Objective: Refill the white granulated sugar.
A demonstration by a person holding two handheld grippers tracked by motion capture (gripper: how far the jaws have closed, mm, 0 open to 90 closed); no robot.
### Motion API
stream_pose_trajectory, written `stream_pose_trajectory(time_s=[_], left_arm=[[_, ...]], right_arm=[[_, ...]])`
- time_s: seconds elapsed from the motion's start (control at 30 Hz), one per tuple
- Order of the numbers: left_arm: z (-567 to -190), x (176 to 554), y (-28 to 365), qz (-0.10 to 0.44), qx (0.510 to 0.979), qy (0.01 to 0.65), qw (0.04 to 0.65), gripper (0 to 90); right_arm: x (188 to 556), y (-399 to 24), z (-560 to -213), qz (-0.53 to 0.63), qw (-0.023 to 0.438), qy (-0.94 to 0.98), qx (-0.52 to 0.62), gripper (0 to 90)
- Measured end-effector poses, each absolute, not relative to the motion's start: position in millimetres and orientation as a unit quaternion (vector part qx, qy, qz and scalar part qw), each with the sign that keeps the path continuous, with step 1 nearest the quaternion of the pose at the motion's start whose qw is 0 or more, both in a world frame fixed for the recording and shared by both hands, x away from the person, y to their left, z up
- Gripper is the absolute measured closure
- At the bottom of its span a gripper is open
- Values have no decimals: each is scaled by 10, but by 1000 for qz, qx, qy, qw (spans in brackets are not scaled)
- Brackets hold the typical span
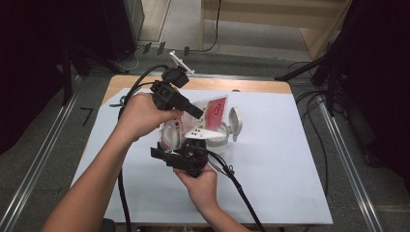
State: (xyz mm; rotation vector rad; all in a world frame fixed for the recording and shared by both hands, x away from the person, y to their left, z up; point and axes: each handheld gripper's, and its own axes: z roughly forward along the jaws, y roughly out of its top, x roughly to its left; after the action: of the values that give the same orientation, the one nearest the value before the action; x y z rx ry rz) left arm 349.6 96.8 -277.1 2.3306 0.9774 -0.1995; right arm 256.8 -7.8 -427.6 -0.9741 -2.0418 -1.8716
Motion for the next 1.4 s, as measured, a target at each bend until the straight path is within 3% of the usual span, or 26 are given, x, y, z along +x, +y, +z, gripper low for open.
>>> stream_pose_trajectory(time_s=[0.23,0.57,0.93,1.4], left_arm=[[-2785,3491,950,-71,877,371,298,747],[-2781,3495,936,-78,878,369,296,751],[-2764,3497,935,-69,878,367,300,713],[-2755,3512,897,-64,881,368,291,734]], right_arm=[[2560,-65,-4281,-632,93,-701,-317,552],[2561,-80,-4279,-619,80,-716,-313,626],[2591,-105,-4265,-634,104,-694,-325,625],[2595,-114,-4244,-631,105,-699,-320,618]])
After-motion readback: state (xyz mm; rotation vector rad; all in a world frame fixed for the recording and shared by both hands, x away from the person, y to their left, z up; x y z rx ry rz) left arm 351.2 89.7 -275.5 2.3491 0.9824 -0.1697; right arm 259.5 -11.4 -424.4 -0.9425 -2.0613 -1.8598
